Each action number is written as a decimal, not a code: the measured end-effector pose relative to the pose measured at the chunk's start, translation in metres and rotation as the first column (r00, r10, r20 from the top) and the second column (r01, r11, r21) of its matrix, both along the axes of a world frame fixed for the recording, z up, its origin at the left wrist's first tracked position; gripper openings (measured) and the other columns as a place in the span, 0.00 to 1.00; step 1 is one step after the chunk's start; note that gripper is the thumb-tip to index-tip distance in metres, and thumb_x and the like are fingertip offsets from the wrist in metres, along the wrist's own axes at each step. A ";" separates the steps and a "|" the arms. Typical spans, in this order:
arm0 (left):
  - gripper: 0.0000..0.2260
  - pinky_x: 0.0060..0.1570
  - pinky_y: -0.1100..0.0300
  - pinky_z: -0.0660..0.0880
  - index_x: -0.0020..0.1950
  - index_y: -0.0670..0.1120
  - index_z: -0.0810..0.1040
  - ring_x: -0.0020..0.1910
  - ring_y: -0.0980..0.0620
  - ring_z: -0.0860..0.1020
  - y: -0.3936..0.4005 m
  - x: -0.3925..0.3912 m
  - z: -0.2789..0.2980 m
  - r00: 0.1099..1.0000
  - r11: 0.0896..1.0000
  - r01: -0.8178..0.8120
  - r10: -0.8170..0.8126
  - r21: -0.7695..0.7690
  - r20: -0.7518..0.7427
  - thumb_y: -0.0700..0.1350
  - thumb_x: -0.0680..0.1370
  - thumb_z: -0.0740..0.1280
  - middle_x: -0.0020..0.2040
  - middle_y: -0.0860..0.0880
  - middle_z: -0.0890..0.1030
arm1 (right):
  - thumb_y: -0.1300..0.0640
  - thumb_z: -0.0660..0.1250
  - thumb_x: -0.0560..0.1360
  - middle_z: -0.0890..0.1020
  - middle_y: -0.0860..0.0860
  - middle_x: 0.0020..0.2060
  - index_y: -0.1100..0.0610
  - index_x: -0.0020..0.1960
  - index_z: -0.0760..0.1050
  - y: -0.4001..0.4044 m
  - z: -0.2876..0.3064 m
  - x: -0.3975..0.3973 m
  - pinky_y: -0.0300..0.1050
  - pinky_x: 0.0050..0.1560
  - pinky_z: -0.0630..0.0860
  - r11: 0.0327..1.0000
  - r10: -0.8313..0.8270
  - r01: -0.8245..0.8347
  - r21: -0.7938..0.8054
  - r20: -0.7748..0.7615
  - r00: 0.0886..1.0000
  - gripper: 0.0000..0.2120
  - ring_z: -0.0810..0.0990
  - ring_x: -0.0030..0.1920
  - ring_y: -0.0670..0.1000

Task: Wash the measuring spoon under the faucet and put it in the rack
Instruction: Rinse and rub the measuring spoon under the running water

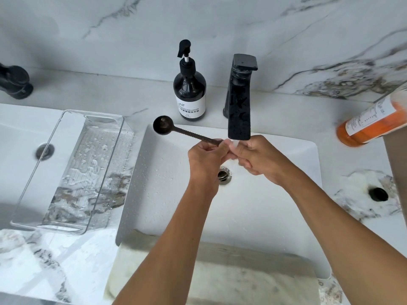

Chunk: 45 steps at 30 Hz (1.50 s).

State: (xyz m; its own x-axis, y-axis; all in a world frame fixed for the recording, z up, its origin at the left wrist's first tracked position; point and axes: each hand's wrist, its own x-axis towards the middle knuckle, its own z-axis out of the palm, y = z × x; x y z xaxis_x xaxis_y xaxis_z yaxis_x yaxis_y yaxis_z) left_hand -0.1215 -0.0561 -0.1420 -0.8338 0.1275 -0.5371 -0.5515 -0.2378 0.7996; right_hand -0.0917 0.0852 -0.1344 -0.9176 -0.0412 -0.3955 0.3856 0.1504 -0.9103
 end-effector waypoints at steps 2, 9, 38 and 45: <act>0.08 0.47 0.52 0.83 0.42 0.32 0.78 0.34 0.42 0.83 0.002 0.001 -0.001 1.000 0.999 0.005 -0.005 0.044 0.015 0.36 0.78 0.70 0.38 0.38 0.84 | 0.48 0.63 0.82 0.64 0.47 0.24 0.66 0.40 0.74 0.005 0.001 0.001 0.37 0.23 0.55 0.999 0.025 -0.025 0.045 0.000 1.000 0.22 0.59 0.24 0.47; 0.16 0.39 0.61 0.80 0.42 0.36 0.80 0.36 0.47 0.83 0.004 0.001 -0.003 0.996 0.999 -0.036 0.032 0.041 0.078 0.47 0.82 0.66 0.35 0.42 0.83 | 0.54 0.61 0.83 0.66 0.48 0.22 0.63 0.40 0.75 0.017 0.004 0.014 0.36 0.24 0.56 0.999 0.014 -0.016 0.029 0.067 0.998 0.17 0.59 0.22 0.47; 0.16 0.38 0.61 0.81 0.41 0.38 0.80 0.36 0.50 0.84 0.013 0.014 -0.004 0.953 0.959 -0.240 0.202 0.151 0.228 0.48 0.81 0.67 0.36 0.43 0.83 | 0.56 0.61 0.83 0.65 0.52 0.23 0.65 0.40 0.75 0.060 0.001 0.069 0.38 0.25 0.54 0.998 -0.045 0.037 0.060 0.138 0.989 0.17 0.58 0.23 0.47; 0.10 0.41 0.62 0.78 0.38 0.42 0.76 0.37 0.53 0.83 0.025 0.022 -0.003 0.975 0.982 -0.126 0.096 0.141 0.203 0.40 0.79 0.70 0.37 0.46 0.83 | 0.55 0.60 0.83 0.66 0.51 0.22 0.66 0.41 0.74 0.069 -0.007 0.083 0.37 0.25 0.54 0.995 -0.082 0.070 0.073 0.177 0.981 0.17 0.57 0.23 0.48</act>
